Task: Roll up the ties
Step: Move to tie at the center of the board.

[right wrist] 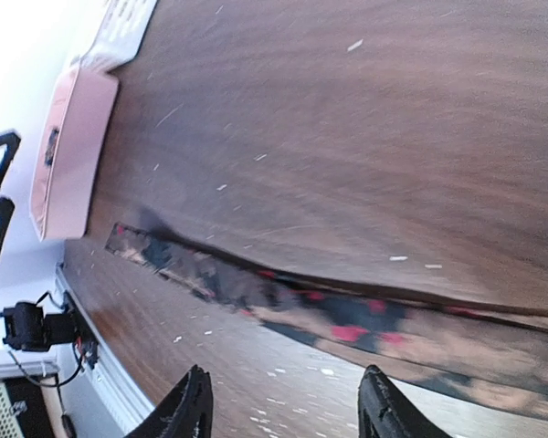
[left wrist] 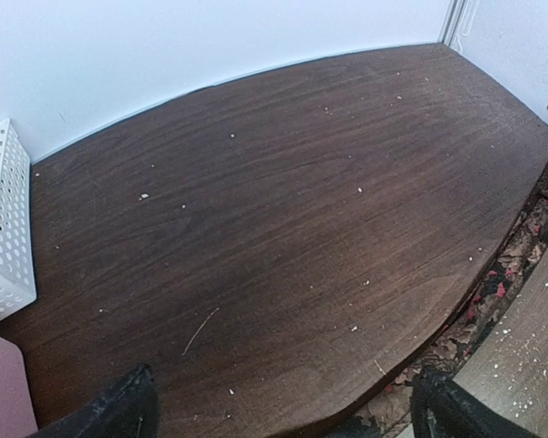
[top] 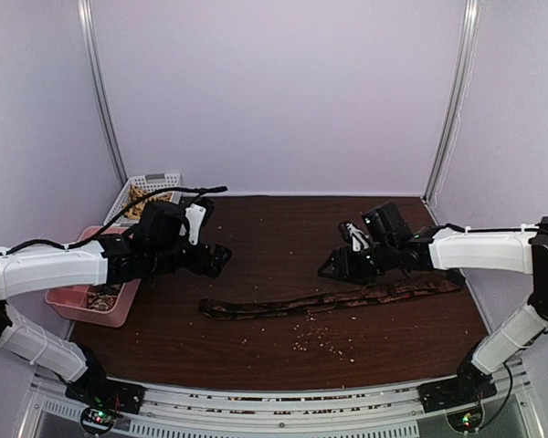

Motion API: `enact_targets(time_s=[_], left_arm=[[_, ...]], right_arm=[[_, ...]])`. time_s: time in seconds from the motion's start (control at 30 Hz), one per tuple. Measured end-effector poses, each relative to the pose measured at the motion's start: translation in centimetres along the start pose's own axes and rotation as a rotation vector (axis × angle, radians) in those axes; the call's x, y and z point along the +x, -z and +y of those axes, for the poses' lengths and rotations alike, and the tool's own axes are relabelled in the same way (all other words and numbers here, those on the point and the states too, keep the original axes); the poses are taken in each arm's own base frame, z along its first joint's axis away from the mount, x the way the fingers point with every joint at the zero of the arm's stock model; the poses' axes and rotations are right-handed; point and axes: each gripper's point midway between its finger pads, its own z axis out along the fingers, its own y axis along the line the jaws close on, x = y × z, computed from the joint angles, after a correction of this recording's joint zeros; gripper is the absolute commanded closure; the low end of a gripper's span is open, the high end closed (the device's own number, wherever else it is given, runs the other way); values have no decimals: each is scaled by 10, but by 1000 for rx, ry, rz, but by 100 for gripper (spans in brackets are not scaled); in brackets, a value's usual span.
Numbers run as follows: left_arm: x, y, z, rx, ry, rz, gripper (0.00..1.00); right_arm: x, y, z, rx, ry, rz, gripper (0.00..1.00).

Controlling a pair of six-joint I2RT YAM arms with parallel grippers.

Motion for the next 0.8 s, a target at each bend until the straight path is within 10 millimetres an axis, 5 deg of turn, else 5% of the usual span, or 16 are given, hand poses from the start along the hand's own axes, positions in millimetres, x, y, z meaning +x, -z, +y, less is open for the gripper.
enact_targets(time_s=[0.17, 0.33, 0.5, 0.8], left_arm=[[0, 0, -1, 4, 6, 1, 2], [0, 0, -1, 7, 8, 2, 2], [2, 0, -6, 33, 8, 8, 2], [9, -7, -10, 52, 5, 34, 2]], right_arm=[[29, -49, 29, -56, 6, 110, 46], [52, -77, 22, -51, -49, 176, 47], [60, -81, -11, -7, -123, 179, 46], [37, -56, -55, -4, -218, 72, 46]])
